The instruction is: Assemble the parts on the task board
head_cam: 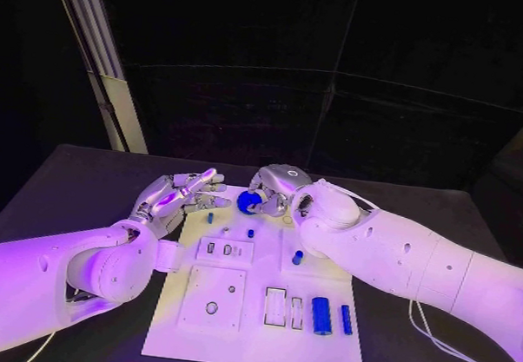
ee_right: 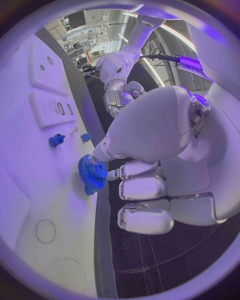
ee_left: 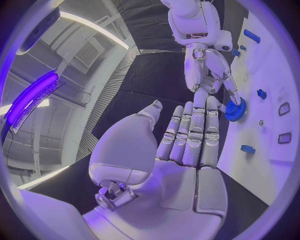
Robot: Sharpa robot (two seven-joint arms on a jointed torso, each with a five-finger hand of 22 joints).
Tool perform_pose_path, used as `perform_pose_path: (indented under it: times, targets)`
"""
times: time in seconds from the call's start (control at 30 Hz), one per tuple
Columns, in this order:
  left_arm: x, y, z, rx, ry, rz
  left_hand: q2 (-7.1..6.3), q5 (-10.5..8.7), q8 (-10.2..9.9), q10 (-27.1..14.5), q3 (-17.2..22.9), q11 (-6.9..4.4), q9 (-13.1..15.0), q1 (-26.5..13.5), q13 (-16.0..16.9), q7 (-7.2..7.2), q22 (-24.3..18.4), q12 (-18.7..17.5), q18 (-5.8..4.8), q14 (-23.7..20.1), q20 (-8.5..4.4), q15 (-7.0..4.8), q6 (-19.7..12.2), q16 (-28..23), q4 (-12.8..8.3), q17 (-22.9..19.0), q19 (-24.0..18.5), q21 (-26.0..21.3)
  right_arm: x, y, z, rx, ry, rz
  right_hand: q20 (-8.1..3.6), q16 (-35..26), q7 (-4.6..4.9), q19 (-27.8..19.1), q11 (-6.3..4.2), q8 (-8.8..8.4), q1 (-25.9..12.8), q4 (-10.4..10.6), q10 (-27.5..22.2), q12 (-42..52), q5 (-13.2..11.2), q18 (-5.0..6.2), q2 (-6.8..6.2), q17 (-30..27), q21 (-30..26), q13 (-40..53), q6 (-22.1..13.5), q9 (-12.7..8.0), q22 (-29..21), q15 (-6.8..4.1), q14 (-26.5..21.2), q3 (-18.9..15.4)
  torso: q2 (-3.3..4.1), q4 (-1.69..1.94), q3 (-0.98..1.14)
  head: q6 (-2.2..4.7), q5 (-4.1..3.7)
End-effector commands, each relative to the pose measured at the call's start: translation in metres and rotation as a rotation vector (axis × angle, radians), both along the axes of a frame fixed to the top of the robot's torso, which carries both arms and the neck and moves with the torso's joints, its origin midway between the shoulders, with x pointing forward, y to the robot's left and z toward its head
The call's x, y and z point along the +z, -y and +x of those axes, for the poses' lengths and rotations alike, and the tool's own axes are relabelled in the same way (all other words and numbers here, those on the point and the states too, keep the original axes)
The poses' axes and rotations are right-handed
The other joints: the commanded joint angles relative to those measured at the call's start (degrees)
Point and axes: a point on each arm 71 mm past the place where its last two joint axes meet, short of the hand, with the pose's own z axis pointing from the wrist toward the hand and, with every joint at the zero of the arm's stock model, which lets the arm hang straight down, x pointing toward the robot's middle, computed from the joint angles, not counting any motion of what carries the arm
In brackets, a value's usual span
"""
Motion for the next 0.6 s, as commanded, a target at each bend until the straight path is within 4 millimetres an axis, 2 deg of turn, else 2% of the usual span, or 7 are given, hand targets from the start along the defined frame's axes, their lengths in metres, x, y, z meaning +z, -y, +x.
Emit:
perform_pose_path:
  times: [0.03,0.23,0.37,0.43,0.53,0.6]
  targets:
    - [0.0017,0.0018,-0.0001,-0.014,0.007,-0.011,0.13,0.09,-0.22,-0.34,-0.02,-0.05,-0.04,0.36,-0.06,0.09,-0.06,-0.18,0.84,0.14,0.08,0.14,-0.47,-0.12,-0.43,0.08,0.5,-0.4,-0.0026,-0.0018,0.0004,0.008,-0.028,-0.041,-0.08,-0.04,-0.46,0.33,0.27,-0.02,-0.75,0.03,-0.2,-0.25,0.13,-1.0,0.12,-0.07,0.26,0.68,0.78,0.47,0.08,-0.27,1.75,0.32,-0.01,0.0,0.03,-0.1,0.07]
    - [0.0017,0.0017,-0.0001,-0.014,0.006,-0.011,0.13,0.09,-0.22,-0.34,-0.02,-0.05,-0.04,0.36,-0.06,0.09,-0.06,-0.18,0.84,0.14,0.08,0.14,-0.47,-0.12,-0.43,0.08,0.5,-0.4,-0.0053,-0.0038,-0.0001,0.018,-0.048,-0.057,0.07,-0.11,-0.3,0.28,0.45,-0.39,-2.07,0.28,-0.44,-0.58,0.42,-1.0,-0.76,-0.31,0.28,0.5,0.53,0.4,0.12,-0.1,1.67,0.08,0.03,-0.04,0.06,0.15,0.47]
    - [0.0015,0.0021,-0.0002,-0.02,0.003,-0.012,0.14,0.07,-0.21,-0.37,0.03,-0.03,-0.03,0.4,-0.06,0.1,-0.11,-0.2,0.84,0.1,0.09,0.16,-0.51,-0.17,-0.51,0.1,0.5,-0.46,-0.0066,-0.0025,0.0001,0.018,-0.054,-0.061,0.17,-0.25,-0.18,0.18,0.56,-0.73,-2.95,0.48,-0.79,-1.16,0.69,-0.98,-1.31,-0.63,0.26,0.05,0.22,0.33,0.05,-0.01,1.59,-0.12,0.01,-0.05,0.04,-0.01,0.65]
    - [0.0014,0.0021,-0.0003,-0.022,0.001,-0.013,0.14,0.07,-0.21,-0.38,0.03,-0.03,-0.03,0.39,-0.06,0.11,-0.11,-0.2,0.84,0.09,0.09,0.16,-0.52,-0.17,-0.51,0.1,0.5,-0.46,-0.007,-0.0014,0.0004,0.017,-0.055,-0.059,0.28,-0.43,0.05,0.06,0.75,-1.32,-3.8,0.74,-1.39,-2.18,0.76,-0.95,-1.75,-0.98,0.21,-0.83,-0.56,0.15,-0.08,0.13,1.5,-0.36,0.04,-0.14,0.07,-0.13,1.07]
    - [0.0014,0.0021,-0.0003,-0.023,0.0,-0.013,0.14,0.06,-0.21,-0.4,0.03,-0.01,-0.04,0.37,-0.06,0.12,-0.13,-0.21,0.83,0.07,0.09,0.17,-0.54,-0.2,-0.51,0.11,0.49,-0.48,-0.0072,-0.001,0.0007,0.016,-0.054,-0.054,0.42,-0.55,0.19,0.0,0.92,-1.77,-4.65,0.96,-1.81,-2.95,0.65,-0.94,-2.18,-1.25,0.18,-1.46,-1.04,0.06,-0.13,0.28,1.43,-0.76,0.07,-0.19,0.11,-0.03,0.93]
    - [0.0013,0.0023,-0.0003,-0.025,-0.001,-0.014,0.13,0.06,-0.21,-0.41,0.03,-0.01,-0.04,0.36,-0.07,0.13,-0.13,-0.22,0.83,0.06,0.09,0.18,-0.55,-0.2,-0.51,0.11,0.49,-0.49,-0.0072,-0.001,0.001,0.017,-0.052,-0.051,0.57,-0.73,0.34,-0.08,1.08,-2.39,-5.76,1.32,-2.48,-4.17,-0.65,-0.92,-2.68,-1.6,0.16,-2.49,-1.83,-0.08,-0.18,0.42,1.35,-1.54,0.07,-0.17,0.11,0.03,0.83]
